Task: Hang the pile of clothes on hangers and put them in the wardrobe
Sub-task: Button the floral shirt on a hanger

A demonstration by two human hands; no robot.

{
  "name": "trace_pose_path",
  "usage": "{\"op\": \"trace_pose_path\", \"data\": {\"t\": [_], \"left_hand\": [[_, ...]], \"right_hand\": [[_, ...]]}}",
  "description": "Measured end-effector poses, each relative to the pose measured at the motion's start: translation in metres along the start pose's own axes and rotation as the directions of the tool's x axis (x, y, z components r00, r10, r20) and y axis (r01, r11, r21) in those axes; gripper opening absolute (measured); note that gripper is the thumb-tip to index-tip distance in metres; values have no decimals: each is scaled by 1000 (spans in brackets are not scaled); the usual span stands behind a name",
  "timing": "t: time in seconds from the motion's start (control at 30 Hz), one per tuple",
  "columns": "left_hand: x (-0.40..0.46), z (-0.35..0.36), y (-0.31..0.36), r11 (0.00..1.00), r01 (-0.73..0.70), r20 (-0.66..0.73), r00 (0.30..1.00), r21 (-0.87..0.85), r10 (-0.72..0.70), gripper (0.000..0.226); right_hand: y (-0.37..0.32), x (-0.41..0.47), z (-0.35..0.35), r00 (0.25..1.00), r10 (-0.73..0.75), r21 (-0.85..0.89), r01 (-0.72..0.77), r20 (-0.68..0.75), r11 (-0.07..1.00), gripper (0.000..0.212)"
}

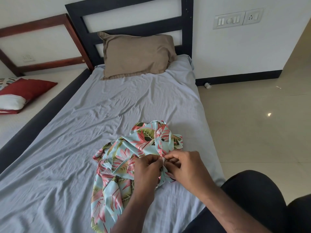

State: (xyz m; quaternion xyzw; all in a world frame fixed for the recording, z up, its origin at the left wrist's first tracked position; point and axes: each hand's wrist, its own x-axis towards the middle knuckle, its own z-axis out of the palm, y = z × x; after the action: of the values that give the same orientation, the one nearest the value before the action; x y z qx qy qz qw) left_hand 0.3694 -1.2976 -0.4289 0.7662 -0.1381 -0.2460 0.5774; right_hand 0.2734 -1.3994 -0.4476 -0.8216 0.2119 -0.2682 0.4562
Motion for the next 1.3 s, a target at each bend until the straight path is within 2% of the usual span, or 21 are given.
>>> {"op": "trace_pose_path", "data": {"t": [0.07, 0.2, 0.27, 0.4, 0.57, 0.67, 0.77, 0.87, 0.93, 1.03, 1.17, 1.23, 1.3], "left_hand": [[0, 0, -1, 1000, -18, 7, 1000, 26, 18, 22], [-7, 2, 2, 998, -55, 28, 998, -14, 55, 35], [-7, 2, 1, 996, -90, 40, 995, 14, 90, 34], [-6, 4, 0, 996, -73, -12, 997, -52, 72, 31], [-9, 6, 2, 960, 38, 16, 999, -277, -35, 27], [-11, 5, 3, 945, 43, 47, 998, -323, -30, 28], [-10, 4, 4, 935, 75, 105, 994, -346, -41, 31], [-7, 2, 3, 919, 92, 148, 988, -383, -37, 32], [-5, 2, 2, 935, 44, 154, 988, -352, 12, 33], [-2, 4, -4, 945, -14, 144, 988, -328, 64, 28], [5, 5, -14, 938, -28, 124, 989, -344, 75, 20], [6, 3, -19, 955, -87, 105, 987, -282, 121, 18], [3, -2, -22, 962, -234, 96, 964, -141, 248, 16]], "right_hand": [[0, 0, 0, 997, -74, -110, 74, 8, 991, 13], [-2, 2, -1, 990, -142, -236, 136, -7, 962, 36], [-3, 2, 0, 988, -156, -236, 147, -18, 961, 30], [-3, 2, 0, 994, -111, -120, 107, -25, 987, 11], [-2, 4, -2, 998, -64, 6, 64, -18, 998, 14], [-2, 5, -1, 998, -48, 89, 51, -32, 995, 6], [-1, 8, -1, 999, -8, 178, 17, -49, 984, 10], [0, 10, -3, 999, 31, 269, -28, -7, 963, 10], [3, 12, -4, 998, 68, 316, -70, 15, 946, 11], [3, 11, -4, 998, 58, 294, -64, 29, 954, 17], [-5, 4, -2, 985, 29, 285, -78, 172, 955, 54], [-4, 4, 0, 994, 5, 199, -27, 112, 980, 56], [-3, 5, 0, 1000, 12, 155, -13, 10, 988, 54]]}}
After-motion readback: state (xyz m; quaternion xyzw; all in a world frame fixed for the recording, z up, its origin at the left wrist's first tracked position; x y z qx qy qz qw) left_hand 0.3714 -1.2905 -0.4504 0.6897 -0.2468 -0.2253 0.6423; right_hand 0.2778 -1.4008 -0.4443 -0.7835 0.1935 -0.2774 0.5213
